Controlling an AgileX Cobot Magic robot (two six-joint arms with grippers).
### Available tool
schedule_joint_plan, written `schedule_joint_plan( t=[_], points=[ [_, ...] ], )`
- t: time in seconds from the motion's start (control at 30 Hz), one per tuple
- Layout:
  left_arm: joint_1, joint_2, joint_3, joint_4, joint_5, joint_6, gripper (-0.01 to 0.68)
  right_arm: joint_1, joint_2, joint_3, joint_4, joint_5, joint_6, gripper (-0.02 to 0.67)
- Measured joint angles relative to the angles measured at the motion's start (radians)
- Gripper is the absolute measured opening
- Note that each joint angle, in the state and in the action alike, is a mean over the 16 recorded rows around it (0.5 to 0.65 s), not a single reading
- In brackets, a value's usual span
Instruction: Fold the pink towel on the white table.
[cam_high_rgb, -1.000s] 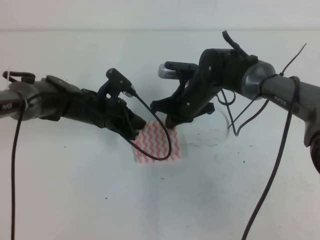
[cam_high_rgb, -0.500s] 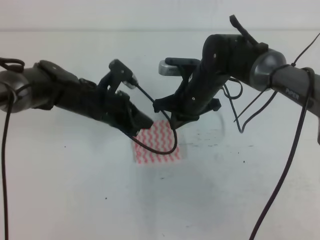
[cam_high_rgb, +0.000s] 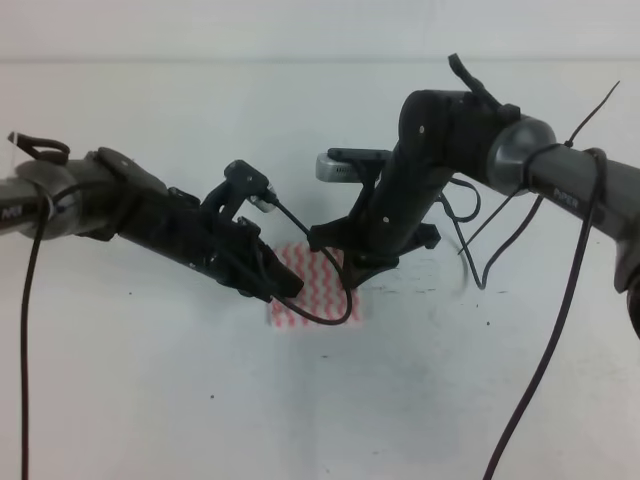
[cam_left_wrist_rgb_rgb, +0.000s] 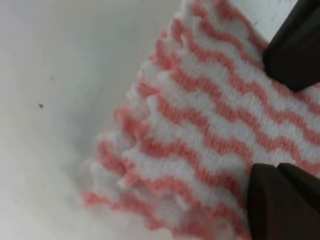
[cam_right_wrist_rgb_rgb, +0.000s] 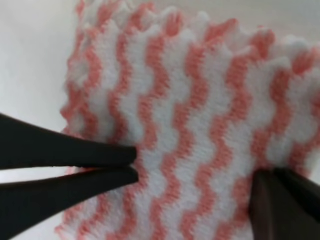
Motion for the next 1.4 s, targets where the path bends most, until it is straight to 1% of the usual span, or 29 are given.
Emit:
schedule_joint_plan(
  t=[0.27,0.43,0.6,0.77,0.97,1.17,1.4],
  points=[
    [0.0,-0.025,-0.001,0.002,-0.002,0.003,-0.005,0.0,-0.043,-0.001,-0.021,0.001,-0.008,-0.018],
    [0.0,-0.046,-0.001,-0.002,0.001,0.01,-0.004,0.0,-0.117,0.006,-0.068,-0.005,0.002,-0.018],
    [-0.001,-0.06,-0.001,-0.029,0.008,0.021,-0.004,0.0,-0.223,0.047,-0.126,-0.027,0.023,-0.018],
    [-0.011,-0.06,-0.001,-0.059,0.008,0.038,-0.003,0.0,-0.36,0.136,-0.18,-0.067,0.056,-0.018],
    [-0.033,-0.061,-0.001,-0.077,-0.001,0.049,-0.003,0.0,-0.55,0.286,-0.212,-0.132,0.099,-0.018],
    [-0.054,-0.061,-0.001,-0.03,-0.015,0.026,-0.003,0.0,-0.727,0.425,-0.232,-0.184,0.138,-0.018],
    [-0.065,-0.053,-0.001,0.041,-0.021,-0.018,-0.003,0.0,-0.852,0.52,-0.246,-0.213,0.163,-0.018]
  ],
)
